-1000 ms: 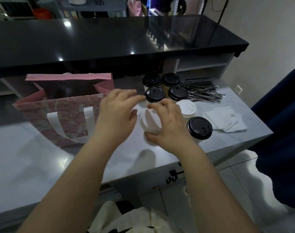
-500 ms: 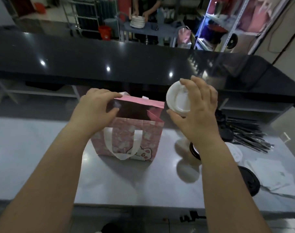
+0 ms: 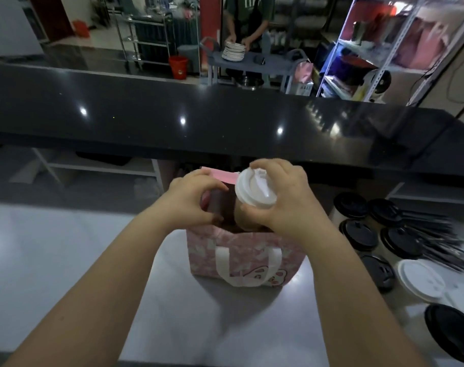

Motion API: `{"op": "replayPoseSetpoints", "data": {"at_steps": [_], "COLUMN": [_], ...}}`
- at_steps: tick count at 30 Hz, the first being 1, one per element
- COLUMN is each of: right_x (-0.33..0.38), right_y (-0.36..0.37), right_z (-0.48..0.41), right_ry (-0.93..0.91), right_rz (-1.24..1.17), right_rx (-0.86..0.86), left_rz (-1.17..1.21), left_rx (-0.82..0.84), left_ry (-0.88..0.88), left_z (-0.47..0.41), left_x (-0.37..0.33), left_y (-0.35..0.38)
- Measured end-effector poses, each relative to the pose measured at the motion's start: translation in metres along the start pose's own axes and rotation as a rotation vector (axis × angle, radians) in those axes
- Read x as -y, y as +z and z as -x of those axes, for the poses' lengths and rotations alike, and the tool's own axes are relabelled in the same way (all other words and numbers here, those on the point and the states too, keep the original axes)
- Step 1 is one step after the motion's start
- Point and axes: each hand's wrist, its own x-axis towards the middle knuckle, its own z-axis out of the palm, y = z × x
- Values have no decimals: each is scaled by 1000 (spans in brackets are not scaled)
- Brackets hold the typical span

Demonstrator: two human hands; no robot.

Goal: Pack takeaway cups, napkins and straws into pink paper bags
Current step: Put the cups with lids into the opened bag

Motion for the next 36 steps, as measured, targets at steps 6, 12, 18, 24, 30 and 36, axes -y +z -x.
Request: {"op": "replayPoseSetpoints", "data": {"at_steps": [6,12,18,24,30,36], "right_x": [-16,-3,-18,2,5,1], "right_y": [9,23,58,89,95,98], "right_z": [-1,-1,-20,-62,-38,-21], "right_ry": [88,-17,115,278,243,176], "right_rz": [422,288,421,450,371,312], "right_rx": [5,157,514,778,730,645], "left_rz": [-46,-35,-16,-40,-84,-143], "left_rx": [186,276,312,303,257,232], "left_ry": [-3,-17,17,44,-1,-17], "left_z": [8,6,13,25,30,32], "left_x": [7,-4,-7,-15,-15,-17], "left_y": [6,16,15,17,16,16]}}
